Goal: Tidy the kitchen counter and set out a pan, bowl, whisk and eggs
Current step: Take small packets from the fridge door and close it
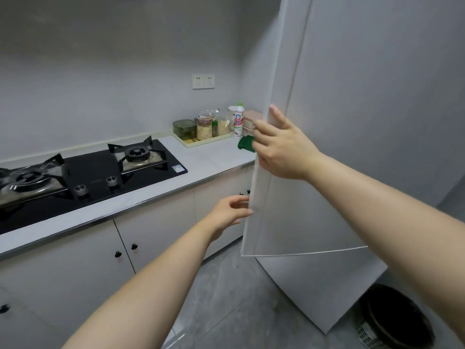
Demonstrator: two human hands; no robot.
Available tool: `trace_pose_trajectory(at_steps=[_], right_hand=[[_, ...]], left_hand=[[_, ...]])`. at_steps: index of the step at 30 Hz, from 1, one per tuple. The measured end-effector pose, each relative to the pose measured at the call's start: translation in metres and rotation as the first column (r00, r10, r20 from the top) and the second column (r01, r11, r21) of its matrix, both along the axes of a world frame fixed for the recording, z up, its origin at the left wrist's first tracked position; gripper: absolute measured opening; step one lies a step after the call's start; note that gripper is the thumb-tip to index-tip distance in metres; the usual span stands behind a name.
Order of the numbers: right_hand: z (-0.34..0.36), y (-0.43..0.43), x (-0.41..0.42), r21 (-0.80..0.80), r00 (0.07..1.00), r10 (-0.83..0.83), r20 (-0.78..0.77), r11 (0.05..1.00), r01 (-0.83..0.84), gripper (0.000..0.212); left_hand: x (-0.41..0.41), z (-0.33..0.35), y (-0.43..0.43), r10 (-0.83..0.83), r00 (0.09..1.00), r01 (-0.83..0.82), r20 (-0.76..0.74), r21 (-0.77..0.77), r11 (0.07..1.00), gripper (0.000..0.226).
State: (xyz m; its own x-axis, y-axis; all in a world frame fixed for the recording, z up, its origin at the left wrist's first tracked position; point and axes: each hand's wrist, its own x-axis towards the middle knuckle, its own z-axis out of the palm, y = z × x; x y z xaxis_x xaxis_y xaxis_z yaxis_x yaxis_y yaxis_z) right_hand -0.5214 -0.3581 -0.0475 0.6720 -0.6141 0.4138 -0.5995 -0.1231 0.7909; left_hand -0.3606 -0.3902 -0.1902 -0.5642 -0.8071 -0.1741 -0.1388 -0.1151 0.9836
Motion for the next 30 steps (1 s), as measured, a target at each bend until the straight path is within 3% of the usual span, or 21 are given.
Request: trace_pose_trajectory(at_steps=[6,13,20,24,30], right_hand=[[0.024,-0.064,-0.015,-0.069,0.997,-0.024,-0.072,0.997,0.019,0.032],[0.022,-0.16,-0.047,-0.175,0.991,-0.022,-0.135,0.985,-0.002,0.025],[0.026,-0.251,-0.099,-0.169,0.964,-0.199,-0.177,0.971,0.169,0.014],[0.027,-0.289,-0.131,-0.156,0.944,-0.287,-0.161,0.952,0.263,0.028],[0.021,-0.33,-0.177,-0.086,0.894,-0.395,-0.213,0.919,0.385,0.017]], left_hand=[[-0.036,0.037,-0.05,0.138,0.974,-0.16,-0.182,-0.108,0.981,0.015],[-0.087,0.039,-0.142,0.199,0.961,-0.227,-0.192,-0.138,0.964,0.002],[-0.154,0.034,-0.25,0.154,0.972,-0.169,-0.177,-0.07,0.983,0.01],[-0.193,0.033,-0.3,0.09,0.979,-0.093,-0.181,-0.009,0.996,0.01],[-0.249,0.03,-0.353,0.086,0.978,-0.079,-0.19,0.044,0.996,0.032]])
